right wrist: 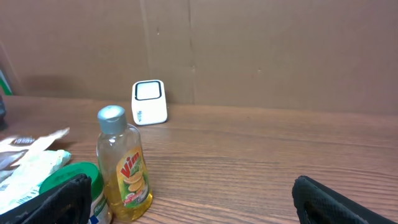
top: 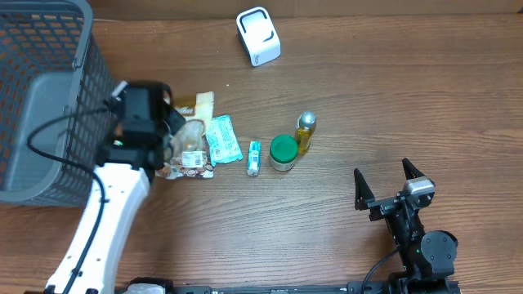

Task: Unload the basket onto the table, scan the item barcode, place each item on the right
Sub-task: 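Lift the snack bag out of the basket and carry it toward the row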

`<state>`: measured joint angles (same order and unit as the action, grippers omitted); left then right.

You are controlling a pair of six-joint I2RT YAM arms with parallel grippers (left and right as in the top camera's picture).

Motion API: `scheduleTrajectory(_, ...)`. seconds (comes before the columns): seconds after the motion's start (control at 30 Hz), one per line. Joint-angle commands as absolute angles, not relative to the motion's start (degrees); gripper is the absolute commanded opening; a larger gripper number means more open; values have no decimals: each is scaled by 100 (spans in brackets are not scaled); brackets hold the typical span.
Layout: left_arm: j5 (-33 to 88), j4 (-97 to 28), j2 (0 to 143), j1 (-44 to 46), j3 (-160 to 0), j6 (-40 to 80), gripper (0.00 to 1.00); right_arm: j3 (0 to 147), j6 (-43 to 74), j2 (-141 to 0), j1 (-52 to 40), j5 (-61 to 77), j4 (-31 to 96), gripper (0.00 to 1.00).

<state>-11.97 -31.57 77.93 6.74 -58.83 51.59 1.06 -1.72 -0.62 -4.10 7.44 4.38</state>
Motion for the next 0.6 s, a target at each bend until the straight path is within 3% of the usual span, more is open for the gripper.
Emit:
scheduleTrajectory(0.0,-1841,-2823,7802,858,-5465,5570,33,45,-196,-16,-377,718,419,100)
scheduleTrajectory(0.17,-1592,-2735,7848,904,-5352,4991,40,45,-196,-16,-377,718,419,100)
scheduleTrajectory(0.33,-810,-2829,8088,904,-5349,4012,20,45,-196,-16,-377,718,419,100)
scheduleTrajectory(0.57,-143,-3039,8978,908,-5349,3422,12,45,-196,-16,-377,718,419,100)
